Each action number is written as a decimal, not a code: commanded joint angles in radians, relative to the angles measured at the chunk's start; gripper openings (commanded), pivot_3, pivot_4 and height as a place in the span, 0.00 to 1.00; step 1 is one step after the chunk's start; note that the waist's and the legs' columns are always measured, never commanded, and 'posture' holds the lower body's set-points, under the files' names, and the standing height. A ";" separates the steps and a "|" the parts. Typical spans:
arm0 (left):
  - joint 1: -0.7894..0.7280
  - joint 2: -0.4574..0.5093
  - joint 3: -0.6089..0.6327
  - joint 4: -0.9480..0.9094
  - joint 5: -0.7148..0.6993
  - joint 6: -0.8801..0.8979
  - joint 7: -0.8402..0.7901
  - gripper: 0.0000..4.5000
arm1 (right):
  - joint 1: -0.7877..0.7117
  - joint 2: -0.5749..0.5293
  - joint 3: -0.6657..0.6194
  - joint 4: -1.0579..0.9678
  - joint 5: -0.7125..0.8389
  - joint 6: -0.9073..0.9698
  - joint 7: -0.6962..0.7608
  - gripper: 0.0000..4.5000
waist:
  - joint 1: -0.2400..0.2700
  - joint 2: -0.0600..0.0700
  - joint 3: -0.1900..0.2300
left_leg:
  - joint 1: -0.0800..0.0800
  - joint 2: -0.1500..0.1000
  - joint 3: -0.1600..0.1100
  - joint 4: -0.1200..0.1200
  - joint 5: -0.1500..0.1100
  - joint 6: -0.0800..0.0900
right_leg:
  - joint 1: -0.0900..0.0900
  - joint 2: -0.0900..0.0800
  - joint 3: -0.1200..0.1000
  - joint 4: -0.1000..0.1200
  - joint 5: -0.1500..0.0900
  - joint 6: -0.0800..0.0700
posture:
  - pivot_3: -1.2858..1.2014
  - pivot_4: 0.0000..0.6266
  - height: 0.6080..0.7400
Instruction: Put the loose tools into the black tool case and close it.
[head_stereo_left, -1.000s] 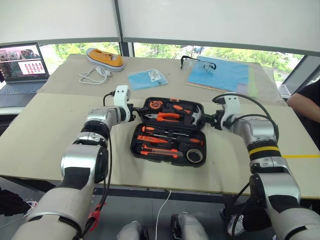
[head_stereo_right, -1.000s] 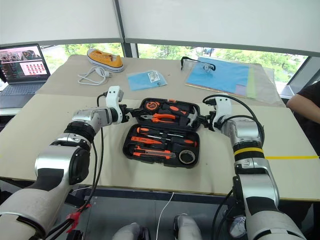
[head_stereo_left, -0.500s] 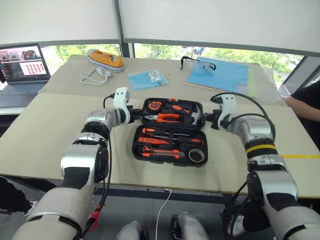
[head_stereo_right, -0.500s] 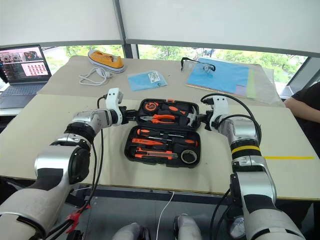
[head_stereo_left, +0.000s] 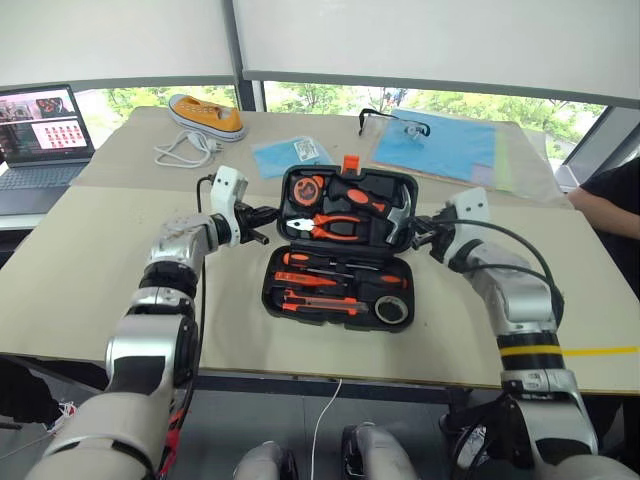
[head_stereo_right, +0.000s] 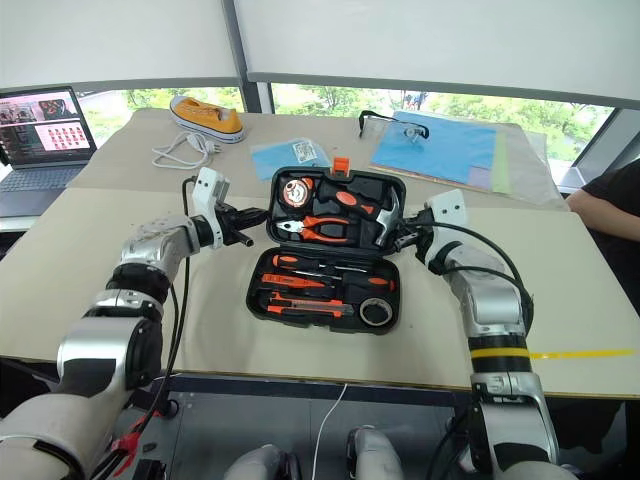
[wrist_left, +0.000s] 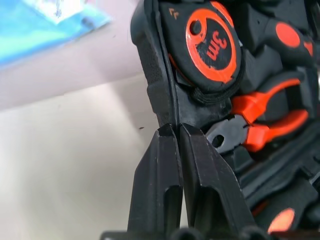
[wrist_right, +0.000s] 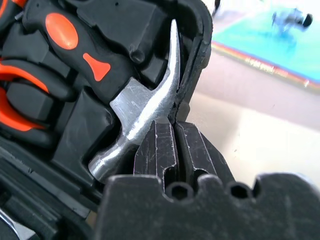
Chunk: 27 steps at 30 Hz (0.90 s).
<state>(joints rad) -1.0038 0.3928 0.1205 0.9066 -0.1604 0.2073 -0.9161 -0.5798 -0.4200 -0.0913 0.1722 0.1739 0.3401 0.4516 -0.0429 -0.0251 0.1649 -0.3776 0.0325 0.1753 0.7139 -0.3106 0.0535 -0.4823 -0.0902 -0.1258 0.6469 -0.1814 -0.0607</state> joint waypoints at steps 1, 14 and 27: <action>0.077 -0.013 -0.029 -0.214 0.003 -0.133 0.005 0.01 | 0.041 -0.008 0.034 -0.148 -0.057 -0.184 0.004 0.00 | 0.001 0.000 0.000 | 0.000 0.000 0.000 0.000 0.000 0.000 | 0.000 0.000 0.000 0.000 0.000 0.000 | 0.52 0.24 0.84; 0.358 0.017 -0.056 -0.543 0.094 -0.359 0.206 0.01 | 0.278 -0.121 0.109 -0.162 -0.336 -0.686 -0.053 0.00 | 0.000 0.000 0.000 | 0.007 0.001 0.003 0.000 0.000 0.000 | 0.001 -0.002 0.006 -0.001 -0.003 0.005 | 0.52 0.24 0.84; 0.690 0.235 0.078 -0.957 -0.089 0.000 0.136 0.60 | 0.623 -0.337 0.002 -0.539 0.032 -0.416 0.230 0.67 | 0.000 -0.001 0.000 | 0.017 0.007 0.004 0.000 0.001 -0.002 | 0.009 -0.002 0.012 0.000 -0.005 0.007 | 0.52 0.24 0.84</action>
<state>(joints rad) -0.3222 0.5508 0.0961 0.0253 -0.1656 0.1111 -0.7428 -0.0087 -0.6788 -0.0007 -0.2175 0.0174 -0.2605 0.5782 -0.0426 -0.0256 0.1651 -0.3605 0.0399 0.1793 0.7138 -0.3094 0.0513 -0.4730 -0.0916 -0.1134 0.6469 -0.1869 -0.0541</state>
